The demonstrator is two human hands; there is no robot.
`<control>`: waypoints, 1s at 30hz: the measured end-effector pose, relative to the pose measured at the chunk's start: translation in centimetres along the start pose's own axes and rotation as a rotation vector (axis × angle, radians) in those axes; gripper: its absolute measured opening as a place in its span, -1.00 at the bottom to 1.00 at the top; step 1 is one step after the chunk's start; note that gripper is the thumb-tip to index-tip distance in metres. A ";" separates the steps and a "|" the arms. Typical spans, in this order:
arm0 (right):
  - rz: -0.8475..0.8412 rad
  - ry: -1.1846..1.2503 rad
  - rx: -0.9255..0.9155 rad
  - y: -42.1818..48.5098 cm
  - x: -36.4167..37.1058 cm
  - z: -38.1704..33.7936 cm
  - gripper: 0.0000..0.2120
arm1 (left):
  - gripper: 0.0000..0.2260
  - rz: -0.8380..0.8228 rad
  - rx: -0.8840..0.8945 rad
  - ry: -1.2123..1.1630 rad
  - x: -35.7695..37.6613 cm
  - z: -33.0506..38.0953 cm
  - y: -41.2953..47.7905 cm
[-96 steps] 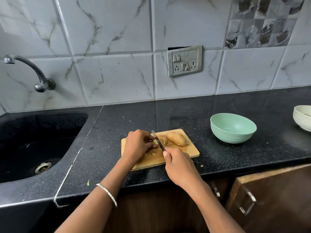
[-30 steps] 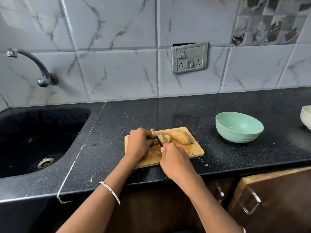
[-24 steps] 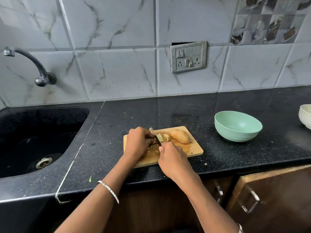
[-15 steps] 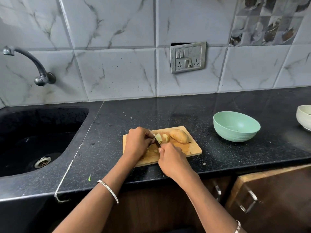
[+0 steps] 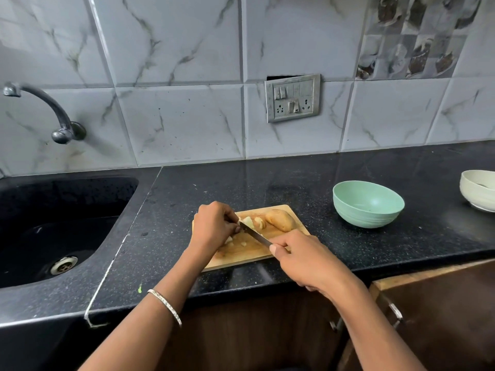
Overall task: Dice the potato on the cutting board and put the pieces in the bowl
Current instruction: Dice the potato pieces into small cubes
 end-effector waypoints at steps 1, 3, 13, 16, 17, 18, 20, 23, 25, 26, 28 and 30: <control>0.004 0.031 0.000 -0.2 -0.5 0.1 -0.75 | -0.86 -0.009 -0.003 -0.004 -0.2 0.0 0.1; 0.024 0.082 -0.002 -0.2 -1.3 0.1 -0.76 | -0.85 -0.037 0.000 0.016 -0.7 0.1 0.1; 0.167 -0.030 0.012 3.5 1.9 0.9 -0.68 | -0.75 0.006 0.085 0.070 -1.8 0.3 0.3; 0.157 -0.045 0.010 3.9 3.1 1.0 -0.73 | -0.61 -0.012 0.130 0.083 -1.5 0.3 0.7; 0.159 -0.038 0.004 3.9 3.3 1.0 -0.74 | -0.58 -0.043 0.164 0.114 -1.3 0.4 0.8; 0.157 -0.029 -0.004 3.7 3.3 0.9 -0.75 | -0.54 -0.083 0.206 0.155 -1.0 0.6 1.0; 0.137 -0.012 -0.023 3.6 3.4 0.9 -0.76 | -0.49 -0.164 0.289 0.230 -0.4 1.0 1.2; 0.108 -0.010 -0.043 3.1 3.4 0.9 -0.72 | -0.46 -0.307 0.333 0.303 0.2 1.6 1.2; 0.092 0.006 -0.065 2.6 3.4 0.9 -0.71 | -0.50 -0.405 0.335 0.336 0.7 1.5 1.1; 0.084 0.013 -0.071 2.4 3.3 0.9 -0.71 | -0.52 -0.437 0.336 0.339 0.9 1.2 1.2; 0.073 0.023 -0.081 2.0 3.0 0.9 -0.73 | -0.57 -0.450 0.323 0.306 1.0 0.5 1.3; 0.059 0.036 -0.103 1.7 2.6 0.8 -0.74 | -0.63 -0.420 0.305 0.263 0.7 0.0 1.4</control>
Point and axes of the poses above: each hand's wrist, its own y-axis towards the middle knuckle, its own x-axis out of the palm, z = x × y, the point moved 4 cm from there along y, towards the middle knuckle, and after that the axes turned 2 degrees about x, right-handed, at the moved point
